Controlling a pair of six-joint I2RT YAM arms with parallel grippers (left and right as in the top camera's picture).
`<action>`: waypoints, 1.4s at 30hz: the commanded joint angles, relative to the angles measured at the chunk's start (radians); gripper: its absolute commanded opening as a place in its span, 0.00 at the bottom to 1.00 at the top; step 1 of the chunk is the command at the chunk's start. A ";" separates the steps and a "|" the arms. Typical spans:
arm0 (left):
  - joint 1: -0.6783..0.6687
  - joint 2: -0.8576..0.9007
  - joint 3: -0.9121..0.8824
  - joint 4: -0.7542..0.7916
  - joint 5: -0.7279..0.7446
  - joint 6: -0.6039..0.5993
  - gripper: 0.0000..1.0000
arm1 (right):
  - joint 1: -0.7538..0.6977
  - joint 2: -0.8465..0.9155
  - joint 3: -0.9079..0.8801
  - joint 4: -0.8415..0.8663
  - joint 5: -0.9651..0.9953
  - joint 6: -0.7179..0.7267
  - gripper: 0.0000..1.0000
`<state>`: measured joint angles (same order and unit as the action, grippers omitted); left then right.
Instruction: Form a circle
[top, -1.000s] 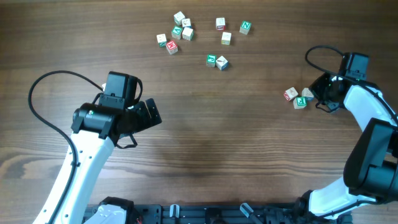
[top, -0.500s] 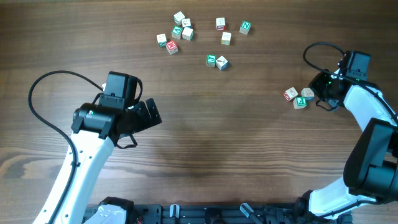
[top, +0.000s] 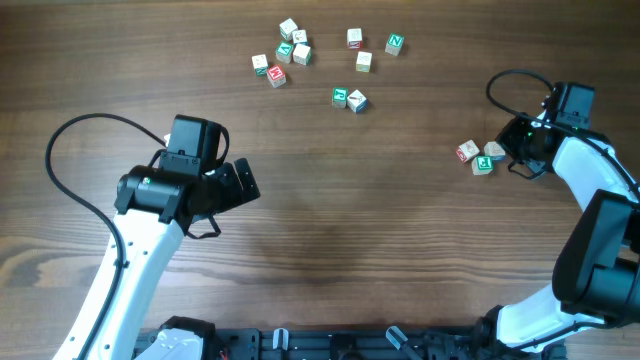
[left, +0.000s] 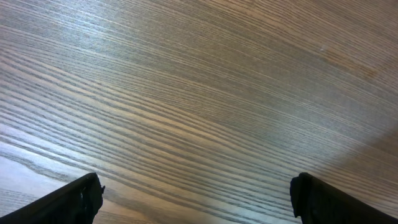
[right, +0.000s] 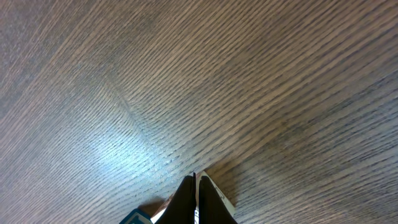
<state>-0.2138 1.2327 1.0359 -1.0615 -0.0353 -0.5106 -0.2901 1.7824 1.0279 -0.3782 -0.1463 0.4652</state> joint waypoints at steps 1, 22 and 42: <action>0.008 -0.002 -0.002 0.000 0.005 0.005 1.00 | -0.006 0.019 -0.002 -0.002 -0.029 -0.021 0.04; 0.008 -0.002 -0.002 0.000 0.005 0.005 1.00 | -0.006 0.019 -0.002 -0.053 0.053 0.076 0.04; 0.008 -0.002 -0.002 0.000 0.005 0.005 1.00 | 0.117 -0.182 0.026 -0.321 0.133 0.212 0.04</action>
<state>-0.2138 1.2327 1.0359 -1.0618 -0.0353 -0.5106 -0.2310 1.6005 1.0752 -0.6781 -0.0357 0.5831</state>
